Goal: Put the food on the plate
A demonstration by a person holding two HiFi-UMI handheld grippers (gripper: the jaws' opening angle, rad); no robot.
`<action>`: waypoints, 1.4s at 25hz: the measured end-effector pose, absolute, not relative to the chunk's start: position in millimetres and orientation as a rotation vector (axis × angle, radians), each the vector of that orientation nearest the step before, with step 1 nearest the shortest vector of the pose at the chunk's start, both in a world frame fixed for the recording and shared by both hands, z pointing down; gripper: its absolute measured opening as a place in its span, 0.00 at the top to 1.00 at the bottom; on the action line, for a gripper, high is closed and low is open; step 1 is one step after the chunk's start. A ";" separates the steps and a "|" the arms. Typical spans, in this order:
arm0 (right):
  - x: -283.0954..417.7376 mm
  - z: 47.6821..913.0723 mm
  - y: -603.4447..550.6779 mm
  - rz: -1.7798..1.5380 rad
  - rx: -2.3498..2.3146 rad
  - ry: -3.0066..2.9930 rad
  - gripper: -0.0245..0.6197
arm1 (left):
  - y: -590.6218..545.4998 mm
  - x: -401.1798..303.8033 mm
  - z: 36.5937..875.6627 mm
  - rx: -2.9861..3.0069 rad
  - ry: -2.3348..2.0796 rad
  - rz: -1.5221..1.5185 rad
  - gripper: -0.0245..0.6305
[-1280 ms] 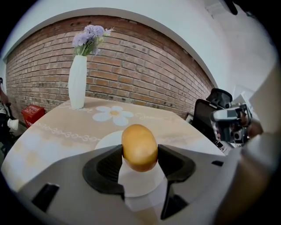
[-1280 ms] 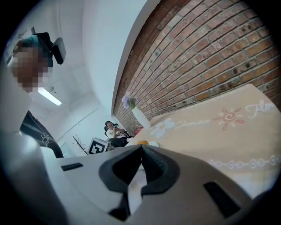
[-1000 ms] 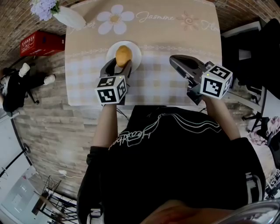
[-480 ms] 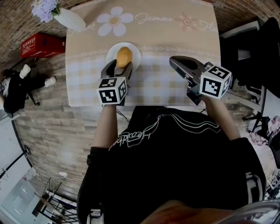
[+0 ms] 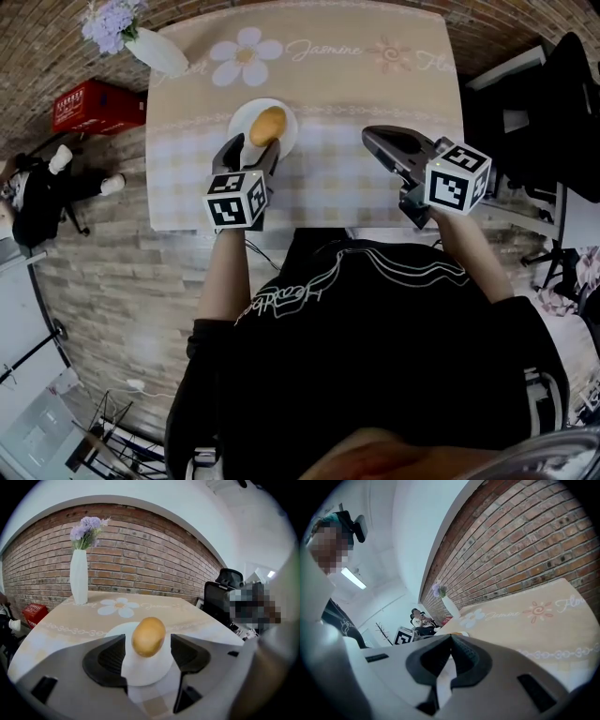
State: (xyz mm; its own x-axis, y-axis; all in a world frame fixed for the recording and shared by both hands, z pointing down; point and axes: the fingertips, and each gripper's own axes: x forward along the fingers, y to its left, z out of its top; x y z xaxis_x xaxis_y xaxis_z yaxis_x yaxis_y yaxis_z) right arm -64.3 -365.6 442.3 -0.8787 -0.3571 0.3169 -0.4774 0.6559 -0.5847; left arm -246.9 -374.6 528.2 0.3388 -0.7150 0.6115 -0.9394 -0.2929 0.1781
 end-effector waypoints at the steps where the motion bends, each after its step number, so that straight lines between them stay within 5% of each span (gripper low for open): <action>1: -62.5 439.6 -363.1 1.032 0.688 -2.705 0.97 | -372.4 -246.6 523.0 2.103 -1.454 0.569 0.53; 11: -47.5 407.2 -328.5 0.964 0.665 -2.801 0.97 | -335.5 -229.7 438.4 2.185 -1.514 0.358 0.57; 25: -44.5 384.2 -286.1 0.872 0.546 -2.878 0.97 | -255.3 -158.6 368.9 2.259 -1.253 0.018 0.89; 35: -42.9 380.9 -277.0 0.839 0.531 -2.908 0.97 | -244.2 -138.0 358.5 2.297 -1.222 0.035 0.95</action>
